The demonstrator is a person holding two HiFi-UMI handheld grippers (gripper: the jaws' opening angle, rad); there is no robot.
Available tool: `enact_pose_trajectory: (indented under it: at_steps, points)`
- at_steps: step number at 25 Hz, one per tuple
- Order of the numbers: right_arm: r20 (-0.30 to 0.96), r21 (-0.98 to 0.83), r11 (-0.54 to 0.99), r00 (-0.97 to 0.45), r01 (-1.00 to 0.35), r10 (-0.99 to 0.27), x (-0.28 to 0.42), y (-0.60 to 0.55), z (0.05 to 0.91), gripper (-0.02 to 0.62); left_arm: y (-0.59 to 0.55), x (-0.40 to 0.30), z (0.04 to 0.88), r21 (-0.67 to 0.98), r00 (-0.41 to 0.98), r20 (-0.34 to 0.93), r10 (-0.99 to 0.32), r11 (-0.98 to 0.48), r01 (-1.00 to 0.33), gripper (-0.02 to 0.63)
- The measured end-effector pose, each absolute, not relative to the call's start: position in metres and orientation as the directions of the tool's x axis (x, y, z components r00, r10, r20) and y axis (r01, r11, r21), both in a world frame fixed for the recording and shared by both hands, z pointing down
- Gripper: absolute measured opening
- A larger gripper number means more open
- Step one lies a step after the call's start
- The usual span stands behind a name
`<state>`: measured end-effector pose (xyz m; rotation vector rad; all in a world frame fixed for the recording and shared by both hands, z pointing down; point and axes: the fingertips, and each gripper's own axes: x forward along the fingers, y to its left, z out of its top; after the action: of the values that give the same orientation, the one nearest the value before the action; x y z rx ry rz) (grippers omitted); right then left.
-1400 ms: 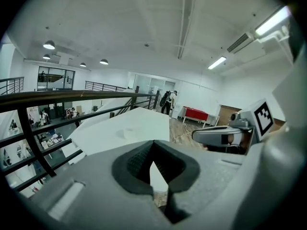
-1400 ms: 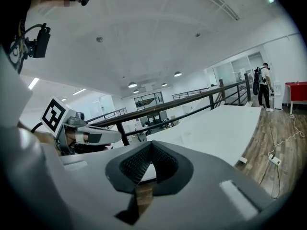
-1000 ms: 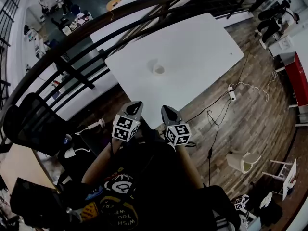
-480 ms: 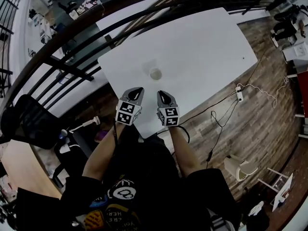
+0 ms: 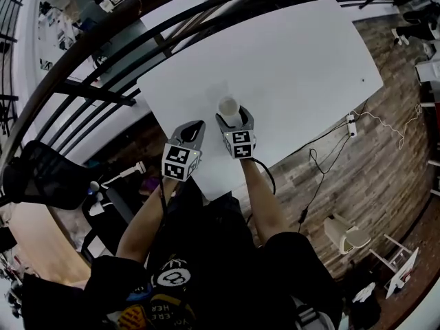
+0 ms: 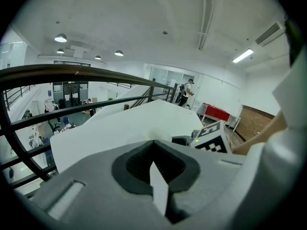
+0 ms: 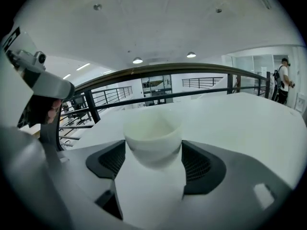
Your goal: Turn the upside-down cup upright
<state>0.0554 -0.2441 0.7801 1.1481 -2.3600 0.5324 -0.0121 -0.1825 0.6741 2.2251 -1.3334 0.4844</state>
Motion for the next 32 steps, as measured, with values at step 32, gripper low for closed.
enact_pose_trajectory:
  at_steps: [32]
  points:
    - [0.442, 0.377, 0.697, -0.543, -0.61, -0.714, 0.022, -0.179, 0.593, 0.396, -0.193, 0.031, 0.597, 0.493, 0.701, 0.617, -0.359, -0.518, -0.699, 0.043]
